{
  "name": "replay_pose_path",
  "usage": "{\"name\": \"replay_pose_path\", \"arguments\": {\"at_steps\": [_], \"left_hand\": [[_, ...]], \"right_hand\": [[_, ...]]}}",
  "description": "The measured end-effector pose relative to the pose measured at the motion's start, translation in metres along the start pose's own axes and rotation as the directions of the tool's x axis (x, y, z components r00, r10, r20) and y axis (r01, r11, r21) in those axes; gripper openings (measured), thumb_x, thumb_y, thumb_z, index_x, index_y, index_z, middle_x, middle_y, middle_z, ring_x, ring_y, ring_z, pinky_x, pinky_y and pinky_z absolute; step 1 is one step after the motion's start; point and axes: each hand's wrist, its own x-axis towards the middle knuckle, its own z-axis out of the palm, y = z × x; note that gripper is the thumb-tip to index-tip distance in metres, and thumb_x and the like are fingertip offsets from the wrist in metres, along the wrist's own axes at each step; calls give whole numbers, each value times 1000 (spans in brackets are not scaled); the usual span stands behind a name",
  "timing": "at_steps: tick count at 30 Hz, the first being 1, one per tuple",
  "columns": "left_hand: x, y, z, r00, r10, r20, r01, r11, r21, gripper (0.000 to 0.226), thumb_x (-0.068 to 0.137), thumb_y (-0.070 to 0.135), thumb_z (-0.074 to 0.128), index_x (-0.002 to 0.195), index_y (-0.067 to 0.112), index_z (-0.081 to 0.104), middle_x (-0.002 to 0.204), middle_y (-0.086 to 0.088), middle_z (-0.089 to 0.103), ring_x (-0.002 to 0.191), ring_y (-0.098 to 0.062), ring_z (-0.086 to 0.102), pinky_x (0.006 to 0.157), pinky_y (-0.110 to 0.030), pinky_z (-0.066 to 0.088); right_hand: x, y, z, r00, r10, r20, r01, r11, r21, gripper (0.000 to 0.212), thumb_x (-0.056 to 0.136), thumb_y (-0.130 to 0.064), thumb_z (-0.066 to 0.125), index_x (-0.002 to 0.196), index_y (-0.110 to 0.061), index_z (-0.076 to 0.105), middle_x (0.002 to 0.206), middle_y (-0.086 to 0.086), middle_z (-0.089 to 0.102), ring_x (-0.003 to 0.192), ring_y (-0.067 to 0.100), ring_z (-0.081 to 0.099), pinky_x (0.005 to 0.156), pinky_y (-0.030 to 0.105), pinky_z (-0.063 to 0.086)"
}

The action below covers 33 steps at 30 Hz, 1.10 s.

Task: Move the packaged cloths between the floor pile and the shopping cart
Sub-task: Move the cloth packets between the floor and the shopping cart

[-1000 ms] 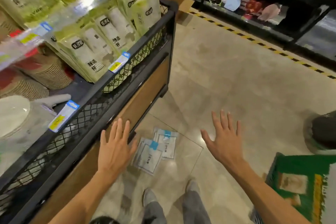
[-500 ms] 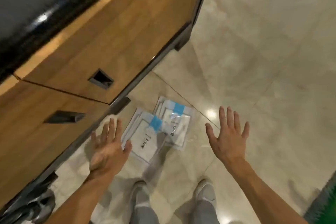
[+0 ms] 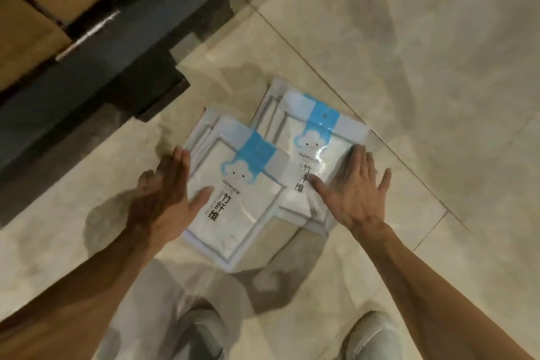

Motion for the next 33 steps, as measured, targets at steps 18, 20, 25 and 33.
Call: {"name": "replay_pose_path", "arguments": {"at_steps": [18,20,25,33], "left_hand": [[31,17,-18,946,-319,-61,282,899,-334,32,75,41,86,82,19,64,116,-13,55,114,-34,43,92,-43,23],[30,21,-20,942,-335,-31,302,881,-364,29,76,37,84,73,15,67,105,-14,61,110,-36,49,92,-44,25],[19,32,-40,922,-374,101,358,719,-595,23,80,32,79,82,10,72,92,-20,73,93,-41,67,79,-42,51],[-6,39,-66,911,-308,272,376,356,-855,32,84,6,78,110,16,61,88,3,69,78,-14,64,60,-29,45]], "right_hand": [[26,-9,2,952,307,-13,-284,896,342,94,57,-40,99,138,-17,56,157,2,32,146,30,28,115,50,23],[32,-11,-6,959,283,20,-276,916,290,82,57,-42,99,125,-13,63,149,0,38,139,30,33,111,47,27],[24,-9,-18,958,209,196,-286,666,689,33,65,-13,84,91,-10,63,102,13,75,98,40,70,88,56,59],[-10,24,-37,936,178,305,-349,328,878,22,90,2,71,103,-15,63,85,7,71,70,21,62,60,33,52]]}}
